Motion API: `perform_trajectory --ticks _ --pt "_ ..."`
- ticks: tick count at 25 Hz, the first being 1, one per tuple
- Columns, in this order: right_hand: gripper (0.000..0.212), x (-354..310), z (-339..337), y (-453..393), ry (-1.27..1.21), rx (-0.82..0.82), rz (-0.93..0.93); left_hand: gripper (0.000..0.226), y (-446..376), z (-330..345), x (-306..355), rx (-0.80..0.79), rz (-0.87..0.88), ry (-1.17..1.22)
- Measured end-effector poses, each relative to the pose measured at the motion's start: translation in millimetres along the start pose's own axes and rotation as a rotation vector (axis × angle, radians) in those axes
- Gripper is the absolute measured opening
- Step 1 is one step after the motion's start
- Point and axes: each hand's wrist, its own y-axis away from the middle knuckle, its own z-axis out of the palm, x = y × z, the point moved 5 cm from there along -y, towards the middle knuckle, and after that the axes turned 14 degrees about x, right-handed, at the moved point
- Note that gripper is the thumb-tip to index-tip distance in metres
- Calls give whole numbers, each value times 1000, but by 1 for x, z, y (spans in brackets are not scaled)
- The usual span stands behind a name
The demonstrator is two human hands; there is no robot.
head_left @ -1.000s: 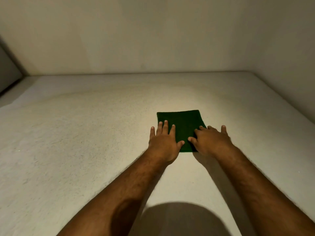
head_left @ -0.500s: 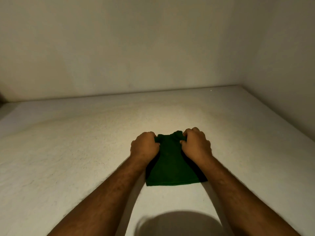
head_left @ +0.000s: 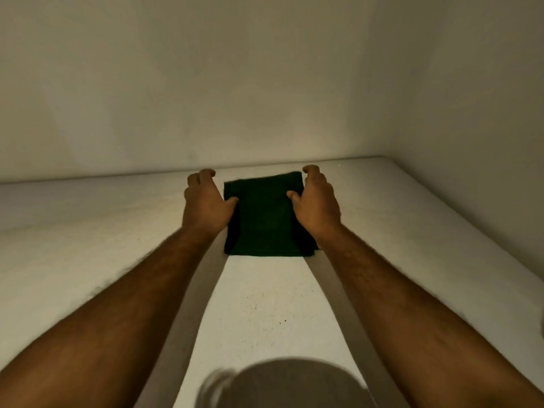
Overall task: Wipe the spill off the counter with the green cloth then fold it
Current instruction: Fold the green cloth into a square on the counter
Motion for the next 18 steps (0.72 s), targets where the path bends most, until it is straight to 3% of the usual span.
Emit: perform_trajectory --ticks 2,4,6,11,18 --pt "71 11 16 2 211 -46 -97 81 8 13 -13 -80 80 -124" --pt "59 22 40 20 319 -119 -218 76 26 32 -24 -224 244 -197" --pt "58 37 67 43 392 -276 -218 74 51 53 -37 -384 359 -336" --pt "72 53 88 46 435 -406 -275 77 74 68 -52 -432 345 -504" --pt "69 41 77 60 500 -406 -313 77 71 43 -43 -504 313 -508"
